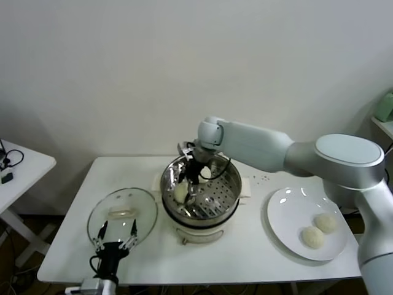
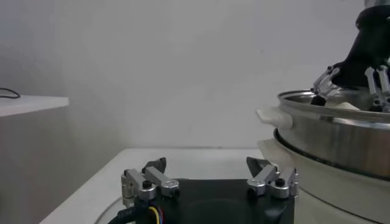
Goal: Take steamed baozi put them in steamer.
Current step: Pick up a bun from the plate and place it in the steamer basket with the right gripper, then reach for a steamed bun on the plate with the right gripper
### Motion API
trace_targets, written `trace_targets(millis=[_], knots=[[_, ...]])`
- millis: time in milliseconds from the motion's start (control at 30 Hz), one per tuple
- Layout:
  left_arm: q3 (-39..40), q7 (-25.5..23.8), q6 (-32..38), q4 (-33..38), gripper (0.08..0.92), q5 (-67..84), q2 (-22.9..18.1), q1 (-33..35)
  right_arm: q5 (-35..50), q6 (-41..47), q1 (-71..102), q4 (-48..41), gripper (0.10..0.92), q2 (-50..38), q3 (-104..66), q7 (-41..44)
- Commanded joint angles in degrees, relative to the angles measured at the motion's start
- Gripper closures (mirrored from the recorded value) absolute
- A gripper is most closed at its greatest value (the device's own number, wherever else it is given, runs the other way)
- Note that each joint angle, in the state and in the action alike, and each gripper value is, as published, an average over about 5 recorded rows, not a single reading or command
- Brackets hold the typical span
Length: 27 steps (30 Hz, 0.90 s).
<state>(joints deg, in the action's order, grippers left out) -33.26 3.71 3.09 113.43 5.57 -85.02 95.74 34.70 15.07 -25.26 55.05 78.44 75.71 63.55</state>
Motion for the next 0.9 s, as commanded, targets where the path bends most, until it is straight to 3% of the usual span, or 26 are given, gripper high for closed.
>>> trace_targets(millis=[33, 300, 500, 733, 900], knots=[[-0.01, 0.06, 0.05, 0.04, 0.177, 0.08, -0.15, 0.26, 0.56, -1.04, -4.59, 3.92, 0.203, -4.06, 0.54, 1.7], [0.08, 0.05, -0.25, 0.15, 0.177, -0.02, -0.32, 0.08, 3.25, -4.56, -17.89, 15.21, 0.203, -19.13, 3.88, 6.57], [-0.11, 0.03, -0.84, 0.31, 0.177, -0.01, -0.19, -0.37, -0.13, -7.69, -21.83, 23.78, 0.203, -32.61, 7.15, 8.18], [-0.53, 0.06, -1.25, 0.22, 0.177, -0.22, -0.03, -0.68, -15.98, -12.18, -10.18, 29.18, 0.203, -49.64, 1.14, 9.9], [-0.59, 0.16, -1.34, 0.51, 0.177, -1.17, -0.37, -0.16, -26.74, -15.26, 3.81, 29.29, 0.203, -56.27, -9.23, 10.65]])
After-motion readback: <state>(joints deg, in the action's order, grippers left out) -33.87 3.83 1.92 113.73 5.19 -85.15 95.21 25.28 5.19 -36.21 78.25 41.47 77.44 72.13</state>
